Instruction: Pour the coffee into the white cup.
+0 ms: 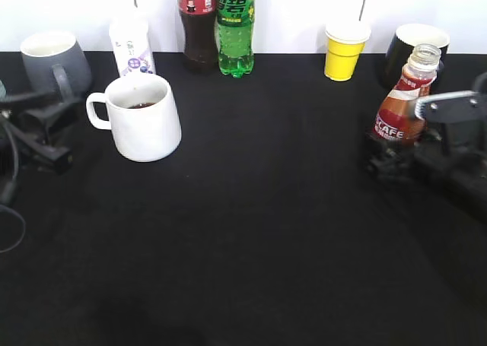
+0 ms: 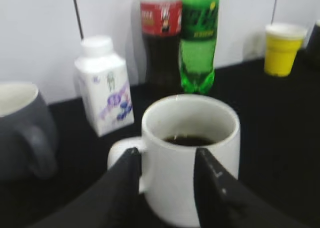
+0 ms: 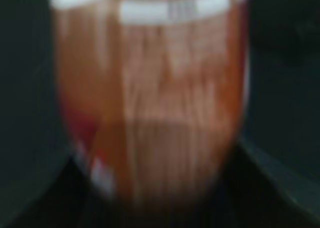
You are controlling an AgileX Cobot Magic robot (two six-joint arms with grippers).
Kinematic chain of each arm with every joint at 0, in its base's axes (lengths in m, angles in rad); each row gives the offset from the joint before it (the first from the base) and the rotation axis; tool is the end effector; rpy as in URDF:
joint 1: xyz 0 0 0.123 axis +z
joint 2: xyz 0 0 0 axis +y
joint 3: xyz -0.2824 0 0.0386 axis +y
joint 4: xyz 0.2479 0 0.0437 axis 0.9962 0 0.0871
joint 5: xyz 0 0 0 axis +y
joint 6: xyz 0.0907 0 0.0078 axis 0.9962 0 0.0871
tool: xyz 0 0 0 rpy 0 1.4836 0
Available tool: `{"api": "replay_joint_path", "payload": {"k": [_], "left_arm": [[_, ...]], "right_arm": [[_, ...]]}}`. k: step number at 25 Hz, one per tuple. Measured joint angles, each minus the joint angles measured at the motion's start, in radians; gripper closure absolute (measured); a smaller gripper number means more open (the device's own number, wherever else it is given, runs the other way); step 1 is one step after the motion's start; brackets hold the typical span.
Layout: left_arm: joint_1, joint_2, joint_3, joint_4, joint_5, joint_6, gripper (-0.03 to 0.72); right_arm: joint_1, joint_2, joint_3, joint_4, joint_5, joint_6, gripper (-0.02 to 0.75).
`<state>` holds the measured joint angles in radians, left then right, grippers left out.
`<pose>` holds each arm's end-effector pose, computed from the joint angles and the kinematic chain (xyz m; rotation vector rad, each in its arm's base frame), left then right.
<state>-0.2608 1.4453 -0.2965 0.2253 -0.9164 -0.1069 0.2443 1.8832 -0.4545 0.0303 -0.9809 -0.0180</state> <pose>0.2208 -0.0756 0.1856 0.3830 1.6939 -0.3226 0.2790 0.0672 0.1084 -0.2200 1.9214 0.1380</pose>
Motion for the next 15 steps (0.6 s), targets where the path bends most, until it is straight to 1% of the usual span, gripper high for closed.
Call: {"api": "replay_joint_path", "payload": {"k": [1,2,4,5,6,8,9,10,12,13,15], "left_arm": [[0.000,-0.017,0.000,-0.002,0.073,-0.027,0.403],[0.000,-0.041,-0.009,0.001,0.177,-0.077,0.401],[0.000,-0.099,-0.061,0.008,0.449,-0.147,0.401],[-0.001,-0.135,-0.100,0.007,0.614,-0.171,0.401],[-0.001,-0.172,-0.146,-0.012,0.765,-0.180,0.400],[-0.001,-0.268,-0.229,-0.102,1.062,-0.184,0.397],[-0.001,-0.332,-0.266,-0.126,1.177,-0.184,0.397],[-0.001,-0.401,-0.285,-0.136,1.278,-0.184,0.397],[-0.001,-0.577,-0.296,-0.137,1.457,-0.181,0.397],[-0.001,-0.698,-0.296,-0.138,1.553,-0.154,0.397],[-0.001,-0.875,-0.296,-0.162,1.734,-0.050,0.397]], "right_arm": [[0.000,-0.037,0.031,0.000,0.026,0.002,0.139],[0.000,-0.097,0.050,0.001,0.098,0.003,0.139],[0.000,-0.225,0.053,0.001,0.307,0.005,0.141],[0.000,-0.286,0.036,0.001,0.454,0.005,0.141],[0.000,-0.350,-0.002,0.001,0.645,0.005,0.141],[0.000,-0.463,-0.110,-0.006,0.995,0.005,0.142],[0.000,-0.526,-0.162,-0.002,1.136,0.005,0.142],[0.000,-0.585,-0.205,0.016,1.216,0.005,0.142],[0.000,-0.695,-0.237,0.048,1.306,0.006,0.142],[0.000,-0.743,-0.238,0.054,1.354,0.006,0.142],[0.000,-0.875,-0.238,0.057,1.492,0.006,0.142]]}}
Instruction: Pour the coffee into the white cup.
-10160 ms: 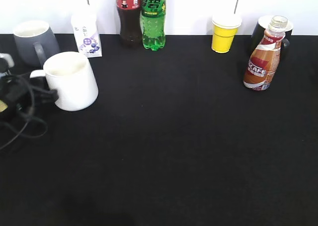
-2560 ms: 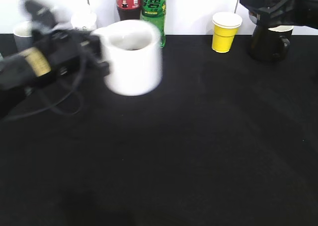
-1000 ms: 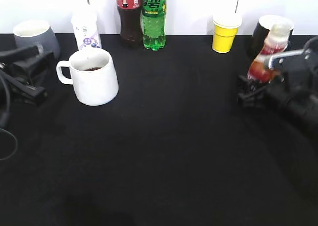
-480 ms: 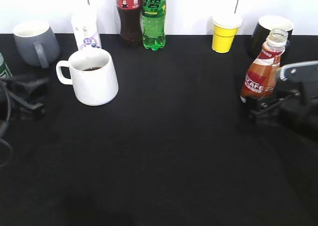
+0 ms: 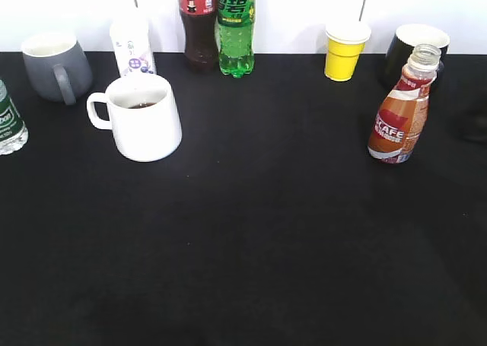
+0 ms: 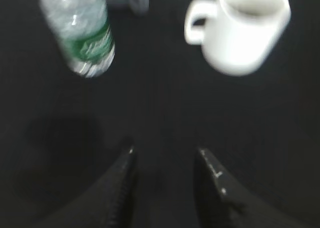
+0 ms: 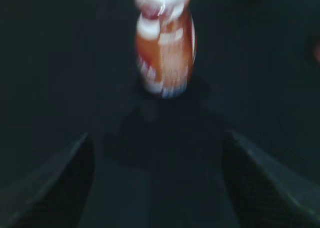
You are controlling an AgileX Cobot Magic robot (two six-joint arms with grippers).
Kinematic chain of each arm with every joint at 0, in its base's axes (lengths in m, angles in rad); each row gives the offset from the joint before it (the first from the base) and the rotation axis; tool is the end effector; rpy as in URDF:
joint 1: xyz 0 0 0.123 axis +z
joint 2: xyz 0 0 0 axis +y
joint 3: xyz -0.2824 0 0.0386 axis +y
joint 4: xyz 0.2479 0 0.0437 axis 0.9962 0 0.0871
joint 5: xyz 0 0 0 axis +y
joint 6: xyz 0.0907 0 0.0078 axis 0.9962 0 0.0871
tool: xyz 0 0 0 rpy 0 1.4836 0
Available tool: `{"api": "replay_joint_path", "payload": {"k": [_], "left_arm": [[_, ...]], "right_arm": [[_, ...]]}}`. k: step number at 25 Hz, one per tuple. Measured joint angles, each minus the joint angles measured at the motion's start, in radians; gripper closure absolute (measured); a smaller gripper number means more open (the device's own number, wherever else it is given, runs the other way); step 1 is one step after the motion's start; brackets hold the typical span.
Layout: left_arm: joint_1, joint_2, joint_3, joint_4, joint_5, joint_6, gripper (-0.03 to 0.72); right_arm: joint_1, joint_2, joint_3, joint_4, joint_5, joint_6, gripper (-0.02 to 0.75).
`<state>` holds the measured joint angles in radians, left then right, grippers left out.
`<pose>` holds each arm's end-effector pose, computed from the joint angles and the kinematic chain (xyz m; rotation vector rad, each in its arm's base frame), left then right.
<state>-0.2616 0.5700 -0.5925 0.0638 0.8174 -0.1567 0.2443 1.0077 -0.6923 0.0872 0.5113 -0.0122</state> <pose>0.0967 -0.0215 0.2980 0.1449 2.2761 -0.1437 0.1915 0.0517 0.2858 -0.2304 2.3052 0.2061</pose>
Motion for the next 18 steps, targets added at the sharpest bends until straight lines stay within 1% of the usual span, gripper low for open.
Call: {"api": "replay_joint_path", "payload": {"k": [2,4,6,8,10,11,13,18], "left_arm": [[0.000,-0.160,0.000,-0.020,0.143,0.062,0.397],[0.000,-0.299,0.000,-0.021,0.220,0.073,0.397],[0.000,-0.402,0.000,-0.021,0.291,0.073,0.396],[0.000,-0.472,0.000,-0.013,0.334,0.075,0.395],[0.000,-0.494,0.031,-0.005,0.335,0.077,0.395],[0.000,-0.496,0.039,-0.005,0.320,0.077,0.395],[0.000,-0.497,0.068,-0.005,0.262,0.077,0.395],[0.000,-0.497,0.075,-0.005,0.250,0.078,0.398]], "right_arm": [[0.000,-0.168,0.008,0.000,0.128,0.000,0.142],[0.000,-0.350,0.054,-0.005,0.265,0.001,0.142],[0.000,-0.545,0.105,-0.039,0.394,0.001,0.142],[0.000,-0.724,0.138,-0.087,0.474,0.012,0.142],[0.000,-0.836,0.180,-0.169,0.507,0.086,0.142],[0.000,-0.856,0.187,-0.201,0.519,0.116,0.142],[0.000,-0.857,0.187,-0.216,0.521,0.132,0.142],[0.000,-0.857,0.187,-0.218,0.523,0.134,0.143]]}}
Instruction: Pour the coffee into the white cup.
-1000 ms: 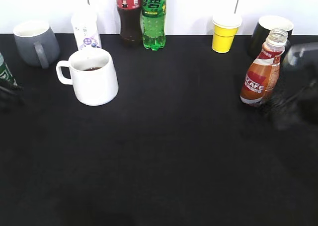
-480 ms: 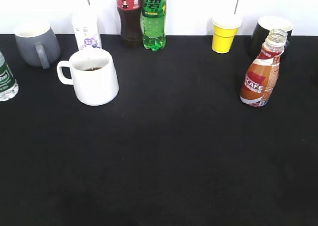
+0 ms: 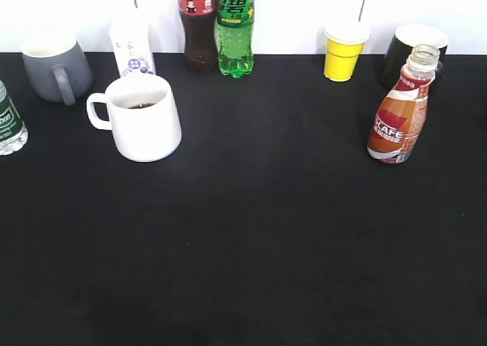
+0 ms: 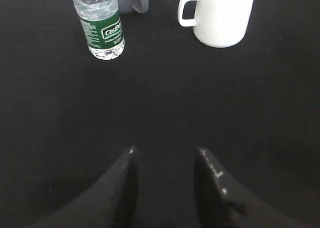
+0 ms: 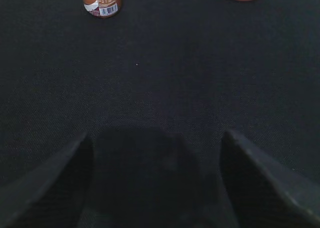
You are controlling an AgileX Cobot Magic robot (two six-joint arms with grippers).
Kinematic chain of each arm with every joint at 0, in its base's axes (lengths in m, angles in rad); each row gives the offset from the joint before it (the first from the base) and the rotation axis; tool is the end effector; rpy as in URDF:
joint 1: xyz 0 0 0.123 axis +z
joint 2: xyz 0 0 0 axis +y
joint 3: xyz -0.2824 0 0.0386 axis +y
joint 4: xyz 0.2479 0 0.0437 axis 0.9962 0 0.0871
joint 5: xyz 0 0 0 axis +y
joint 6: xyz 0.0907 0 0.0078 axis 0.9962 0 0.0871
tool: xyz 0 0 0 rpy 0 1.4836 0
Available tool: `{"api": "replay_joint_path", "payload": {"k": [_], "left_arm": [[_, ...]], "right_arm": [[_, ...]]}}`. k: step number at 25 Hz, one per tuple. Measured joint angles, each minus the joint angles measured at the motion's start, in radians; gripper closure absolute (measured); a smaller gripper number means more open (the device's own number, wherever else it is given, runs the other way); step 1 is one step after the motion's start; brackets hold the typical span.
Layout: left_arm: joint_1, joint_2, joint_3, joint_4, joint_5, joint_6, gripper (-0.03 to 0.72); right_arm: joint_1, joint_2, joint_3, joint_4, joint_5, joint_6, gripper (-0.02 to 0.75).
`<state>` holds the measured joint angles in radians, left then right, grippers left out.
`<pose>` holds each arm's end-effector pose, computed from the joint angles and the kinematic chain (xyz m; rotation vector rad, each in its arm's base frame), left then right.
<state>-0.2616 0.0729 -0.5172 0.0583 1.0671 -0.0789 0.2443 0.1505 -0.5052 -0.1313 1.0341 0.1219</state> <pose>0.0054 0.0034 0.2816 0.1913 2.0990 -0.1336 0.0210 -0.0053 0.2803 -0.1394 2.1509 0.0513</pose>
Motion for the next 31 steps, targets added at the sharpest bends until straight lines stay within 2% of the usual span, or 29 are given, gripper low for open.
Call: {"api": "replay_joint_path", "payload": {"k": [6,9,12,15,17,31], "left_arm": [[0.000,0.000,0.000,0.000,-0.001,0.000,0.450],[0.011,0.000,0.000,0.000,-0.001,0.000,0.452],[0.078,-0.030,0.000,0.000,-0.001,0.000,0.452],[0.189,-0.079,0.000,0.000,-0.001,0.000,0.452],[0.229,-0.079,0.000,0.000,-0.001,0.000,0.452],[0.234,-0.079,0.000,0.000,-0.001,0.002,0.456]], "right_arm": [[-0.005,0.000,0.000,0.000,0.001,0.001,0.143],[-0.100,-0.048,0.000,0.000,0.001,0.002,0.143],[-0.198,-0.154,0.000,-0.001,0.003,0.002,0.143],[-0.206,-0.158,0.000,-0.001,0.003,0.002,0.143],[-0.206,-0.159,0.000,0.000,0.003,0.002,0.143],[-0.207,-0.159,0.000,0.000,0.003,0.002,0.143]]}}
